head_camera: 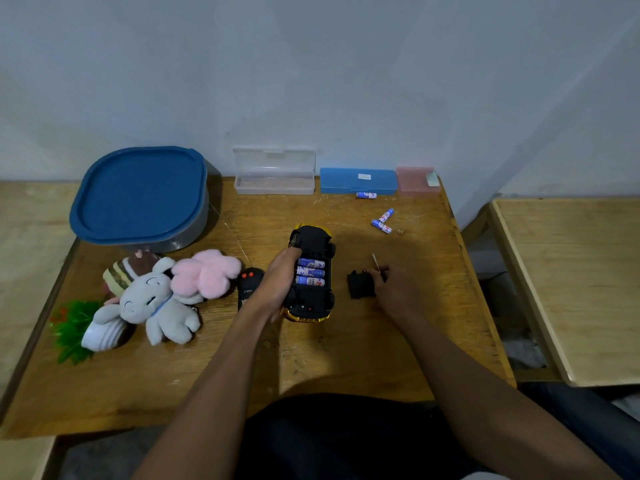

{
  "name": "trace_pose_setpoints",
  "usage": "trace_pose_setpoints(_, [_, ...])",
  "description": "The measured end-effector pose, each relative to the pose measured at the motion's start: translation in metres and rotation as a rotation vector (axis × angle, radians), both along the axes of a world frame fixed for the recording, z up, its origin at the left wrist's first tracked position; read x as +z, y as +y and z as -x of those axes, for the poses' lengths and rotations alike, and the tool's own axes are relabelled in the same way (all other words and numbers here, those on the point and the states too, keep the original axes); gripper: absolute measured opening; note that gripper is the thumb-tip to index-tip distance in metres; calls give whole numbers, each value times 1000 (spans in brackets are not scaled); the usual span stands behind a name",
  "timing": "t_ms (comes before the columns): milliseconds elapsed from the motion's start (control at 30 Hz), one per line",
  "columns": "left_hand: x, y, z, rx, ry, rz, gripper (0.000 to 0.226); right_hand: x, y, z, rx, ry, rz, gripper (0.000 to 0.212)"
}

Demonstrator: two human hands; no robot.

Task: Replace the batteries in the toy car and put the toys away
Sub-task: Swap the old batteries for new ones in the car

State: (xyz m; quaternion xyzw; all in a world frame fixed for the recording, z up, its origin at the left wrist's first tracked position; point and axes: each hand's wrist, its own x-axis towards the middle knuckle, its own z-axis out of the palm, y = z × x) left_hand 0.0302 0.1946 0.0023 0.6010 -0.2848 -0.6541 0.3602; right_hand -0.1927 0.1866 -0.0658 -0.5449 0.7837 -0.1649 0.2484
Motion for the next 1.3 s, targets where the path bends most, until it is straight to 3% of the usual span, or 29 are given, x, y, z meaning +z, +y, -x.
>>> trace_pose_setpoints(167, [0,3,1,-3,4,16,31,11,4,0,41,33,-25,31])
trace_pose_setpoints(267, [1,3,1,-9,47,-9,39,36,7,-3,119,187,133,32])
trace_pose_setpoints(333, [1,4,1,-12,111,-37,43,56,7,-16,212,77,250,29])
trace_pose_setpoints(467, [-1,4,0,-12,259,-47,42,85,12,-54,433,-123,259,28])
trace_pose_setpoints(667, [-1,5,-5,4,320,-36,40,88,21,-74,372,-95,289,28])
trace_pose_setpoints(867, [0,8,-2,85,271,1,43,97,24,-89,275,-158,184,35])
trace_pose_setpoints(1067, [2,6,1,88,232,50,32,104,21,-95,249,-152,84,36])
trace_pose_setpoints(1300, [10,6,2,-4,147,111,43,114,21,-97,244,-244,91,17])
